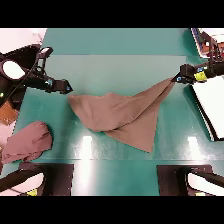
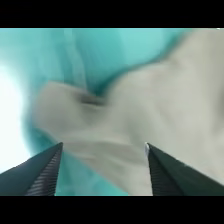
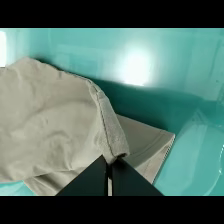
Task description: Fold the shirts.
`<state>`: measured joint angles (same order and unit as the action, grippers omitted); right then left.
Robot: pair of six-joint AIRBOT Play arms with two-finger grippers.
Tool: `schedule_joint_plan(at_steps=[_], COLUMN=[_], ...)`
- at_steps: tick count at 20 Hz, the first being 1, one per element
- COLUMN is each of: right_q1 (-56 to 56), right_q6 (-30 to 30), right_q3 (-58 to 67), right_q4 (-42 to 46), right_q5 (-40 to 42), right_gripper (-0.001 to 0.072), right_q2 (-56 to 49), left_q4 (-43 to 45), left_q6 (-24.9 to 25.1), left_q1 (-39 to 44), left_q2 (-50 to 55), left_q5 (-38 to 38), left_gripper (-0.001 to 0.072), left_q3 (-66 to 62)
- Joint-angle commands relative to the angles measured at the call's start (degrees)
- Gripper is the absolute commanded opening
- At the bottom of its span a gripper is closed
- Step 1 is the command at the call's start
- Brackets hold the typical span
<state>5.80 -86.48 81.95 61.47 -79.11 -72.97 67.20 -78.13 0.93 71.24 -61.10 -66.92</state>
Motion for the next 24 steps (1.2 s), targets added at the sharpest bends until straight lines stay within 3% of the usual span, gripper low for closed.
schedule_joint_plan(at_steps=[1, 5, 10, 13, 19, 24], right_q1=[0.1, 0.1, 0.1, 0.1, -0.2, -4.0], right_q6=[0.0, 0.0, 0.0, 0.0, 1.0, 1.3], right_q3=[0.0, 0.0, 0.0, 0.0, 0.6, 15.6], right_q4=[0.0, 0.0, 0.0, 0.0, 0.2, 0.1], right_q5=[0.7, 0.8, 1.7, 1.5, 5.5, 5.0], right_gripper=[0.0016, 0.0016, 0.0016, 0.0016, 0.0016, 0.0016], right_q2=[0.0, 0.0, 0.0, 0.0, 5.5, 12.9], left_q4=[-7.6, -12.3, -14.3, -15.5, -12.3, -7.4], left_q6=[0.5, 0.6, 3.6, 3.6, 3.6, 3.5], left_q1=[-7.0, -8.3, -5.4, -5.6, -5.6, -5.6], left_q2=[9.5, 18.6, 21.0, 20.8, 10.2, -6.3], left_q5=[-1.3, -1.1, -0.5, -1.9, -5.2, -5.3], left_gripper=[0.0608, 0.0609, 0.0602, 0.0035, 0.0027, 0.0028], left_q3=[-1.0, -1.0, -1.2, -3.3, -17.0, -33.8])
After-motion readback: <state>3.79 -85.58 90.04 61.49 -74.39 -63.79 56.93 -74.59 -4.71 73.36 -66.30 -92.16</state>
